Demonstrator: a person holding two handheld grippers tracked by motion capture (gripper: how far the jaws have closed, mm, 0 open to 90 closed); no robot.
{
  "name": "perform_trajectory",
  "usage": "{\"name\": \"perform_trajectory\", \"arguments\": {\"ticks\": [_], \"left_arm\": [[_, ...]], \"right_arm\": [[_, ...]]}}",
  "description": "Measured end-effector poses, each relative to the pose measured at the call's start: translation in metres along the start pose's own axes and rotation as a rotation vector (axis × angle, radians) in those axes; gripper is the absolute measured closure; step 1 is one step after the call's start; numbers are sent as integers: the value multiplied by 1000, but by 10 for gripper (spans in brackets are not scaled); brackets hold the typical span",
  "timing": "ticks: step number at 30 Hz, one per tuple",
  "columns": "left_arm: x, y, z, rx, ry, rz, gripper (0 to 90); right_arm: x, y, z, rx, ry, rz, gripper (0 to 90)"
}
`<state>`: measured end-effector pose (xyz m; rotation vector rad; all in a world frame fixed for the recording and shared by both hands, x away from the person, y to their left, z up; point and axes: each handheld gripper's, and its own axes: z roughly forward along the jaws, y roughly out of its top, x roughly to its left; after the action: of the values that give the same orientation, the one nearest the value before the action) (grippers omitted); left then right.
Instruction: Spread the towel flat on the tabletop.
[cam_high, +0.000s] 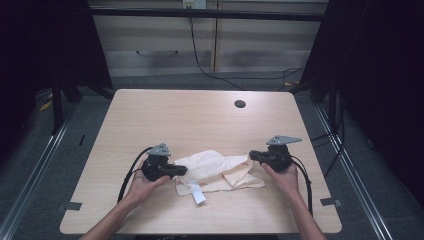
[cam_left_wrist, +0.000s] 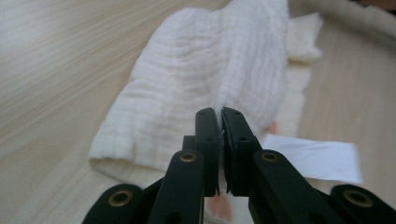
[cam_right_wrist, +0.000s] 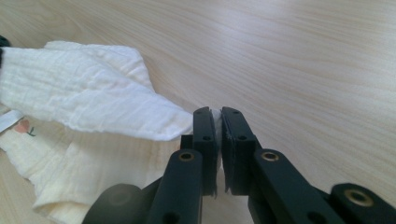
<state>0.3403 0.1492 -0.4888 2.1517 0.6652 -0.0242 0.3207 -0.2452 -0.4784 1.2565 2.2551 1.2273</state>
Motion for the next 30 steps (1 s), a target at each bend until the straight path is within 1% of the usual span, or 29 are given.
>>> {"name": "perform_trajectory", "arguments": {"ticks": [2,3,6,8,11,13,14,15,17,19,22,24,25,26,28,30], "left_arm": [[3,-1,5,3,17,-4,820],[4,-2,8,11,32,1,794],[5,-5,11,14,62,8,709],[5,-5,11,16,71,7,671],[4,-5,5,-7,64,2,611],[1,-4,-4,-40,65,2,608],[0,-3,-8,-48,63,7,608],[-4,-3,-13,-65,56,11,608],[-11,-3,-20,-85,60,17,621],[-17,-4,-23,-78,63,48,630],[-23,-5,-23,-78,26,64,685],[-27,-5,-23,-75,7,87,717],[-29,-5,-23,-76,-3,91,730],[-30,-6,-23,-61,-14,107,739],[-31,-10,-22,-56,-26,110,735],[-31,-16,-18,-35,-15,108,711]], "right_arm": [[0,-1,1,4,-3,-2,852],[0,-1,1,5,-4,-4,853],[-1,-2,2,10,-5,1,852],[-2,-3,2,13,-5,2,852],[-1,-4,2,14,-4,4,852],[0,-4,1,11,-4,1,852],[0,-4,0,8,-4,-2,852],[0,-4,0,9,-4,0,852],[-1,-4,0,6,-4,0,852],[-1,-4,0,7,-3,1,852],[0,-4,1,10,-4,-1,851],[1,-4,1,12,-2,-3,851],[1,-4,1,11,2,-5,851],[1,-4,1,11,2,-5,851],[1,-5,2,14,3,-2,850],[1,-5,2,13,3,-1,849]]}}
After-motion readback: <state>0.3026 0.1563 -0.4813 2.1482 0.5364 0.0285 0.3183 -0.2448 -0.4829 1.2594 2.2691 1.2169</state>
